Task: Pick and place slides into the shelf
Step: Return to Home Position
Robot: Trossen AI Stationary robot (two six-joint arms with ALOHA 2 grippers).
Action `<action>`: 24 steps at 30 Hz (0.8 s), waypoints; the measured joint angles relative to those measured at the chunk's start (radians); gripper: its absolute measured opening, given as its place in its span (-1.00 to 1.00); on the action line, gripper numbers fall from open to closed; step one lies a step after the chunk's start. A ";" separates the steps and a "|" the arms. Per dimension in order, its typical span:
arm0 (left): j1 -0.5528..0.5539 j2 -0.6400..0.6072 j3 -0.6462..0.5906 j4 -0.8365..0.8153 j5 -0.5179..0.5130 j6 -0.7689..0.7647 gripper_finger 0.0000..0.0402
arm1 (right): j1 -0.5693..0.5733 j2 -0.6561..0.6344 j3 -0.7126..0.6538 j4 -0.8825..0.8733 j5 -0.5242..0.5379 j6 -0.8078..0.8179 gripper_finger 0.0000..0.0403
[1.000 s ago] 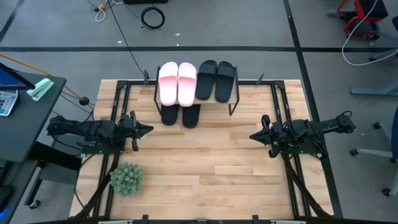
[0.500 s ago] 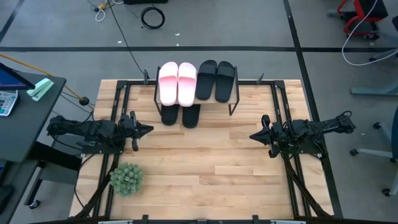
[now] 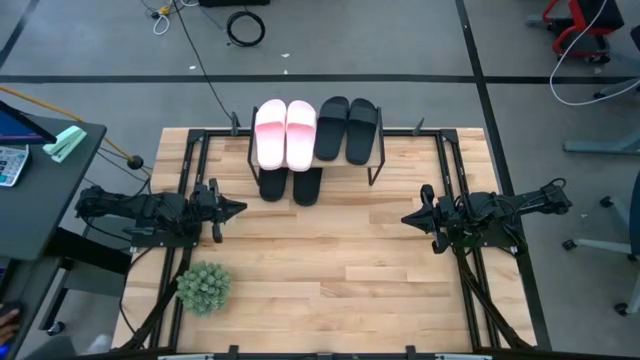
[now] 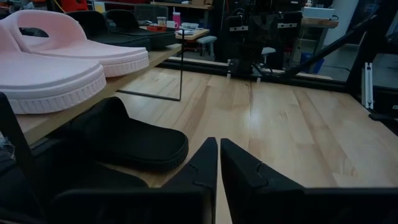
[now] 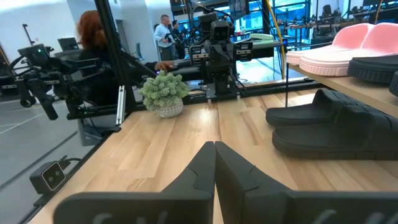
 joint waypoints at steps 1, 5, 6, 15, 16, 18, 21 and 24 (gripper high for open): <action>0.000 0.000 0.000 0.000 0.000 0.000 -0.87 | 0.000 0.000 0.000 0.000 0.000 0.000 -0.93; 0.000 0.000 0.000 0.000 0.000 0.000 -0.83 | 0.000 0.000 0.000 0.000 0.000 0.000 -0.93; 0.000 0.000 0.000 0.000 0.000 0.000 -0.83 | 0.000 0.000 0.000 0.000 0.000 0.000 -0.93; 0.000 0.000 0.000 0.000 0.000 0.000 -0.87 | 0.000 0.000 0.000 0.000 0.000 0.000 -0.93; 0.000 0.000 0.000 0.000 0.000 0.000 -0.88 | 0.000 0.000 0.000 0.000 0.000 0.000 -0.93; 0.000 0.000 0.000 0.000 0.000 0.000 -0.89 | 0.000 0.000 0.000 0.000 0.000 0.000 -0.93; 0.000 0.000 0.000 0.000 0.000 0.000 -0.90 | 0.000 0.000 0.000 0.000 0.000 0.000 -0.93; 0.000 0.000 0.000 0.000 0.000 0.000 -0.87 | 0.000 0.000 0.000 0.000 0.000 0.000 -0.93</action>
